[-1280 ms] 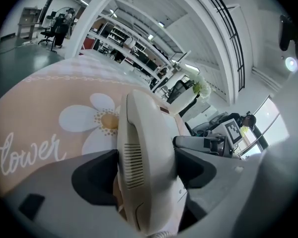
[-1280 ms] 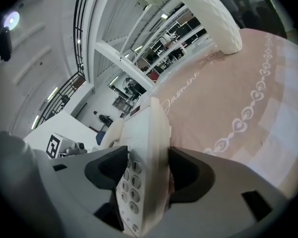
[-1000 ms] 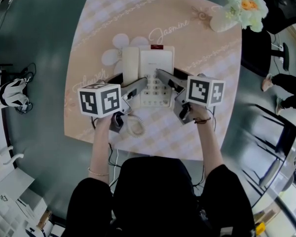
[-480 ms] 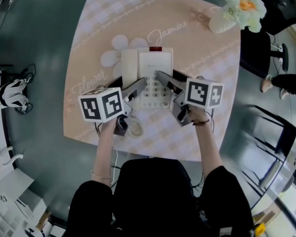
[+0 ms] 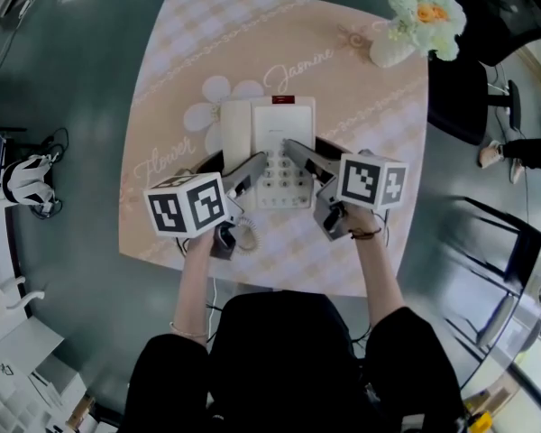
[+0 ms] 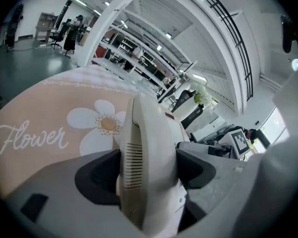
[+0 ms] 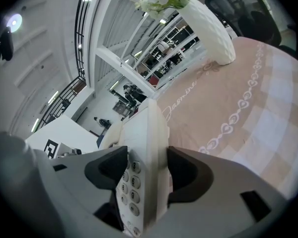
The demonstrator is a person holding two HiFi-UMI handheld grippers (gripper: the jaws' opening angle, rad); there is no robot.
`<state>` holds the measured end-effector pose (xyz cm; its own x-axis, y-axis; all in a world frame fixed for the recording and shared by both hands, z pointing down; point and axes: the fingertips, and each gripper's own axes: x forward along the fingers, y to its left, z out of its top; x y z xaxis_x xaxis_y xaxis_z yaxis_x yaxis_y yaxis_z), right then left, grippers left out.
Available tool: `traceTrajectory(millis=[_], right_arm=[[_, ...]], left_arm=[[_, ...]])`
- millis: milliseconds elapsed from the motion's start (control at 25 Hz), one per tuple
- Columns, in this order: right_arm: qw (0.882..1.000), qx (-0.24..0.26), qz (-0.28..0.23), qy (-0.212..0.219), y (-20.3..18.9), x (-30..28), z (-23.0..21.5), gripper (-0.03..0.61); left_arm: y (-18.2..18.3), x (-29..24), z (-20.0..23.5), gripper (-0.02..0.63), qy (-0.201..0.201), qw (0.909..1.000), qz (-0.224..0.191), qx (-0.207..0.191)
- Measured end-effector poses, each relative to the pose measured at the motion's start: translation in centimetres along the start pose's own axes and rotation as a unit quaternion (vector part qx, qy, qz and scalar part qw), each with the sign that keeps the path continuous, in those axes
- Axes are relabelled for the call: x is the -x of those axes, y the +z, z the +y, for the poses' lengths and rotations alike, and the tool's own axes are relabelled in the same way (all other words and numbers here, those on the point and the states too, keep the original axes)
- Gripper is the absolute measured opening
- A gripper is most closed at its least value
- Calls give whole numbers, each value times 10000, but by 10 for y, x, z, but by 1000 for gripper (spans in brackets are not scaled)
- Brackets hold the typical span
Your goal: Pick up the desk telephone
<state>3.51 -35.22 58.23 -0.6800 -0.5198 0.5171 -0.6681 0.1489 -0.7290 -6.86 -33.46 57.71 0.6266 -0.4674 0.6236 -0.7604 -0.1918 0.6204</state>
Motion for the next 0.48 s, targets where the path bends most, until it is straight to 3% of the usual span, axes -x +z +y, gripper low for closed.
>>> traceTrajectory(millis=[480], right_arm=[[9990,342,-285,-4,11,37,40,242]], left_arm=[[7,37,-33,331,-63,9996,-279,64]])
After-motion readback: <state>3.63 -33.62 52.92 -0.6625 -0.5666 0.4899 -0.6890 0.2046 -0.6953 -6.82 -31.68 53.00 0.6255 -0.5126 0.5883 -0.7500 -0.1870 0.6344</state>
